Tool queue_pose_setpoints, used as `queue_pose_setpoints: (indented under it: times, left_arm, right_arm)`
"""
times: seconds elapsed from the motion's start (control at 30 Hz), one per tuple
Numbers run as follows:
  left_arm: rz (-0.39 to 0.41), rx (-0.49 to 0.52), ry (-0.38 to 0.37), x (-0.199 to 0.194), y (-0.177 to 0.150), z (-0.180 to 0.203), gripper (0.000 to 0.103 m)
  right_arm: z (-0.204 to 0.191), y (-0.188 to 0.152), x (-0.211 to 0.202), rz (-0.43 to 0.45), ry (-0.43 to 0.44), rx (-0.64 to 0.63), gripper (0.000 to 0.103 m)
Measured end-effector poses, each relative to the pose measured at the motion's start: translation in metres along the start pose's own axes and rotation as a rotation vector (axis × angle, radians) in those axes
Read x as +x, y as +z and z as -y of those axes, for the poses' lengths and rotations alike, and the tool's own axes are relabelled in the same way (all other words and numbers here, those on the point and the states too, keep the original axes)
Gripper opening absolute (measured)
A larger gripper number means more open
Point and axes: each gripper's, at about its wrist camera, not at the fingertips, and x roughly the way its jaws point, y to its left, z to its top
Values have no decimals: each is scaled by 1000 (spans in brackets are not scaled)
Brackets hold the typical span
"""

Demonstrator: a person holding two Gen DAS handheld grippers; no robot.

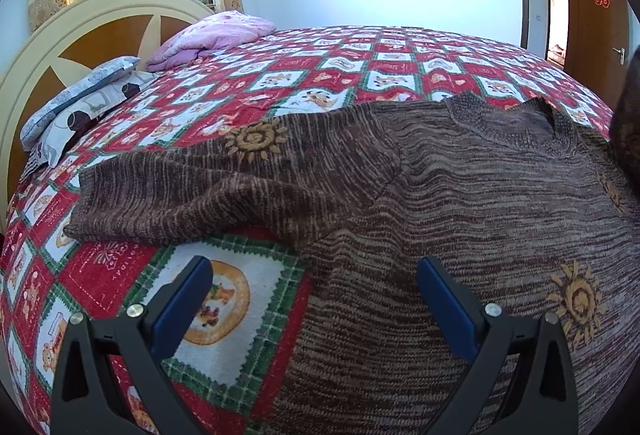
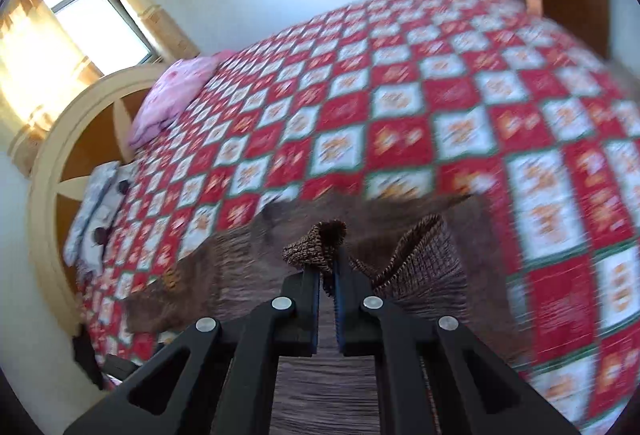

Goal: Fold small clothes
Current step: 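Fold the held sleeve across the sweater body with the right gripper, then release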

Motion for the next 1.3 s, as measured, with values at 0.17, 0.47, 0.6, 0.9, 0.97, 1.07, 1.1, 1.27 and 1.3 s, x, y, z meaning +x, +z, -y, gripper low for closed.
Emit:
queue_pose_setpoints:
  times: [0.17, 0.47, 0.6, 0.9, 0.97, 1.07, 1.1, 1.27, 1.3]
  left_arm:
    - [-2, -8, -7, 1, -1, -1, 103]
    - [-29, -5, -42, 1, 3, -2, 103]
    - [-56, -28, -104, -12, 13, -4, 103]
    - [-23, 113, -305, -60, 52, 79, 95]
    - [-68, 118, -321, -52, 55, 92, 87]
    - [-134, 57, -353, -44, 57, 112, 81]
    - [-134, 58, -371, -45, 56, 120, 81]
    - [-86, 169, -377, -48, 53, 176, 81]
    - [-67, 234, -343, -46, 50, 191, 75]
  right_arm:
    - [-16, -43, 61, -204, 232, 48, 45]
    - [67, -88, -1, -76, 178, 83, 58]
    - [111, -117, -29, -16, 39, 87, 59]
    - [142, -183, -48, 94, 2, 50, 61]
    - [145, -192, -46, 110, -13, 43, 61]
    - [138, -195, -48, 124, -42, -14, 61]
    - [136, -195, -50, 142, -49, -27, 61]
    - [128, -197, -49, 141, -53, -59, 62]
    - [127, -197, -48, 139, -60, -65, 62]
